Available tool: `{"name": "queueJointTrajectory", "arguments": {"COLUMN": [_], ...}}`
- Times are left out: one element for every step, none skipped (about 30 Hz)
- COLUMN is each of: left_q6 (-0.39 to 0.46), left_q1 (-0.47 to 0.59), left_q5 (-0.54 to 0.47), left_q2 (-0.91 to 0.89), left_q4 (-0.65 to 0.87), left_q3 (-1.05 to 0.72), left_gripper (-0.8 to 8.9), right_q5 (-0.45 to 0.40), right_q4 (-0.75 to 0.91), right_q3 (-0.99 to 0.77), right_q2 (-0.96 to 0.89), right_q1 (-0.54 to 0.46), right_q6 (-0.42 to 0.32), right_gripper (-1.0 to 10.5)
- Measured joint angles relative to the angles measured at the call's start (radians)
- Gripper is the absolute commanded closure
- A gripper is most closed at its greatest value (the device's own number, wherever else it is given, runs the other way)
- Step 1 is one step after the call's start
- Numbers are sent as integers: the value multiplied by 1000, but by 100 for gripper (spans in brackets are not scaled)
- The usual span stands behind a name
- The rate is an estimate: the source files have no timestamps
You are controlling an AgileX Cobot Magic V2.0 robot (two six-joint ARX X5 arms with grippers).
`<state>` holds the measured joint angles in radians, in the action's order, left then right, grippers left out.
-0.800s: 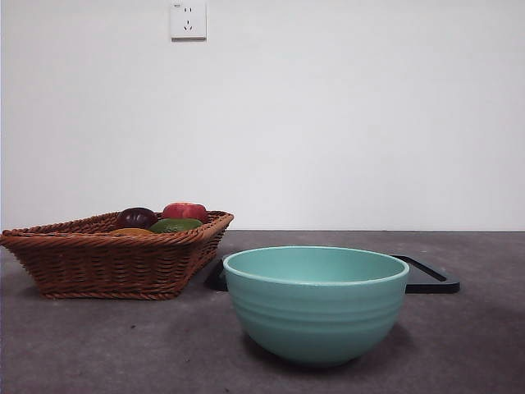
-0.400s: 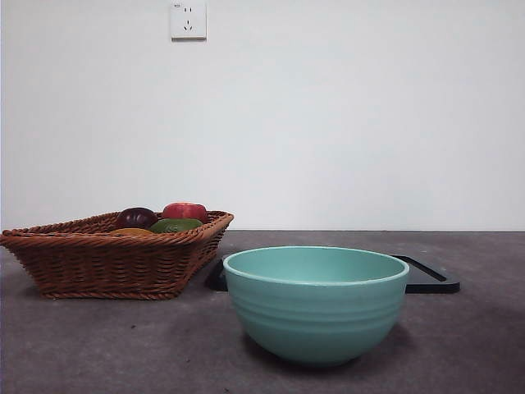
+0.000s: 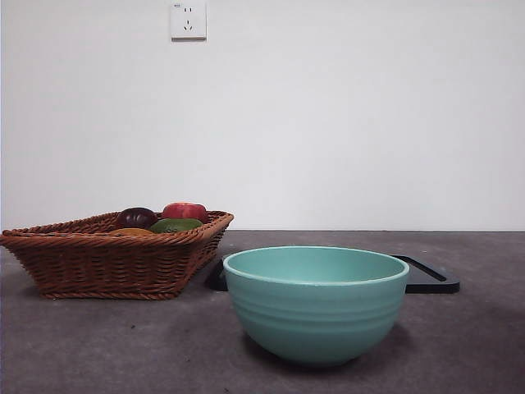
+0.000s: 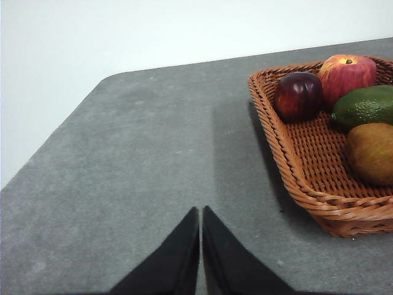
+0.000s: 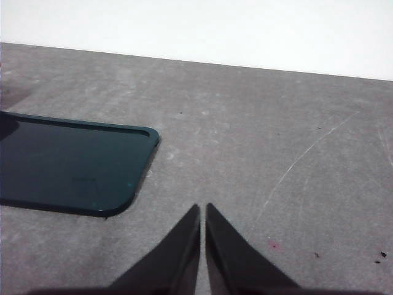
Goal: Pick up the wifruite, put it on the bowl, pick up the plate, put it on desk
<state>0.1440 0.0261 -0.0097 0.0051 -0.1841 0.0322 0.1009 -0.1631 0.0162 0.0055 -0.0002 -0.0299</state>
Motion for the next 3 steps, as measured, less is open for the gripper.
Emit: {"name": "queueJointTrajectory", "arguments": {"left_q6": [0, 0, 0], "left_q1": [0, 0, 0], "left_q5": [0, 0, 0], "left_q2": [0, 0, 0], "left_q4": [0, 0, 0], "left_q3": [0, 0, 0], "left_gripper": [806, 806, 806], "right_q5": [0, 0, 0], "right_q4": [0, 0, 0], "right_q3": [0, 0, 0], "right_q2": [0, 0, 0], "right_q1": [0, 0, 0], "right_q6": [0, 0, 0], "right_gripper": [941, 941, 941]}}
